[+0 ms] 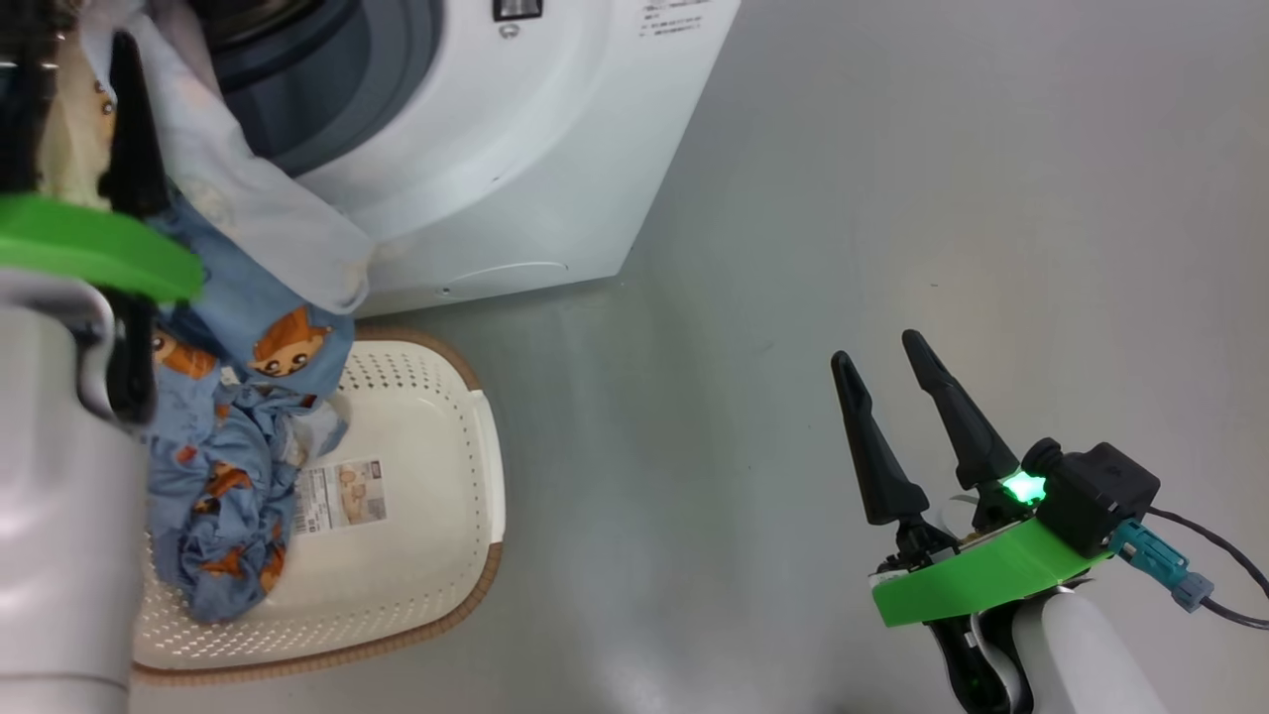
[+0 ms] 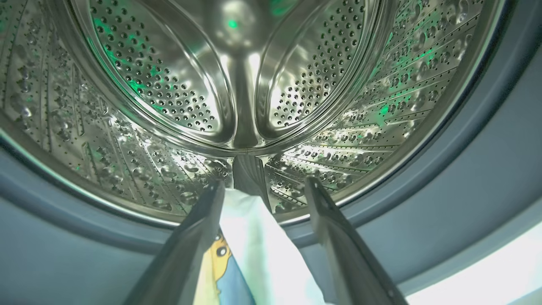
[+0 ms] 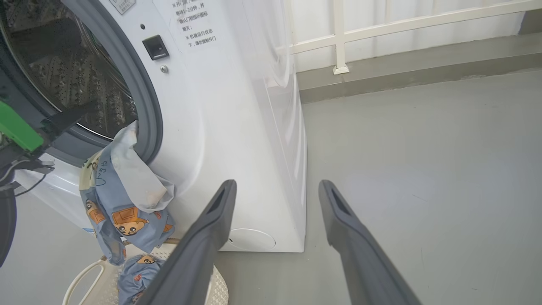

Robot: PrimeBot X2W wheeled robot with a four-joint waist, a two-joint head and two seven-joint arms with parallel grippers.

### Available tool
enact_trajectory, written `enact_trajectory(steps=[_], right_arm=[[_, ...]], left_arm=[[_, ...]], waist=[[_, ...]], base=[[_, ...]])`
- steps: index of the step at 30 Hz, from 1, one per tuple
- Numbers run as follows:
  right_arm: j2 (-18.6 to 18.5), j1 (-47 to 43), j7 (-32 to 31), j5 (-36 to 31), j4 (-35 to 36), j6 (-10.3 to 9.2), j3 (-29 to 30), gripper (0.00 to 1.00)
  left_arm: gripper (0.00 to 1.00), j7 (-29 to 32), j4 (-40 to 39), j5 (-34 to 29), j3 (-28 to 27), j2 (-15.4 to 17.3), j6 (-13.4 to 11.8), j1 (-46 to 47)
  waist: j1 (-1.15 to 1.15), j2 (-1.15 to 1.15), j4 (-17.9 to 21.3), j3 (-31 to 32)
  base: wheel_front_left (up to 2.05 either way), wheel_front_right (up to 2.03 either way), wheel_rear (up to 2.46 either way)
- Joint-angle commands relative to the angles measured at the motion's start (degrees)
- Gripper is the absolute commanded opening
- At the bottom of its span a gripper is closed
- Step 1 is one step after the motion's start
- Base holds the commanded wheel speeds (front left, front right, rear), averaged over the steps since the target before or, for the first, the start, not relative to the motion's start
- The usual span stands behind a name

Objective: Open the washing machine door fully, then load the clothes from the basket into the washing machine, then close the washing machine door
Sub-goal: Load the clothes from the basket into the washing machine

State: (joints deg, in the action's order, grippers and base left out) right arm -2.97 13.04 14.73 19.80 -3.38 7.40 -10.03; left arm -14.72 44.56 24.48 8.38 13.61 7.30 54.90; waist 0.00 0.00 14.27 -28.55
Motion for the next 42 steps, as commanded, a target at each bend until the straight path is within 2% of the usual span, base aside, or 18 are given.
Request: enact_trajectory(steps=[1,5,21,29,35,42], right_arm=[[0.09,-0.25,0.27,-0.46,1.03,0.09,-0.66,1.00],[0.09,-0.91,0.27,-1.06,0.97,0.09,0.07,1.00],[-0.64,-2.90,0.27,-1.84,0.93,0.09,1.14,1.00],[-1.15,-3.38,0.27,-1.91,1.09,0.09,1.47,1.00],[-1.27,-3.11,0.27,-1.94,1.14,0.09,1.53,1.00],[-1.24,-2.64,0.27,-1.97,1.17,0.09,1.45,1.00]], left_arm=[[1.00,-0.28,-2.40,-0.79,-2.06,1.67,0.13,-2.08],[1.00,-0.28,-6.87,-1.63,-4.28,-0.12,0.16,-8.41],[1.00,-0.28,-20.85,-5.25,-8.75,-1.95,0.18,-28.67],[1.00,-0.28,-28.19,-5.69,-11.81,-4.00,0.18,-39.32],[1.00,-0.28,-30.98,-5.86,-12.24,-4.71,0.18,-42.18],[1.00,-0.28,-30.43,-4.90,-11.30,-5.15,0.18,-42.17]], waist=[[0.00,0.00,-0.53,0.62],[0.00,0.00,-1.37,1.42],[0.00,0.00,-2.88,3.40],[0.00,0.00,-3.32,3.54],[0.00,0.00,-3.42,3.24],[0.00,0.00,-3.41,2.82]], base=[[0.00,0.00,0.00],[0.00,0.00,0.00],[0.00,0.00,0.00],[0.00,0.00,0.00],[0.00,0.00,0.00],[0.00,0.00,0.00]])
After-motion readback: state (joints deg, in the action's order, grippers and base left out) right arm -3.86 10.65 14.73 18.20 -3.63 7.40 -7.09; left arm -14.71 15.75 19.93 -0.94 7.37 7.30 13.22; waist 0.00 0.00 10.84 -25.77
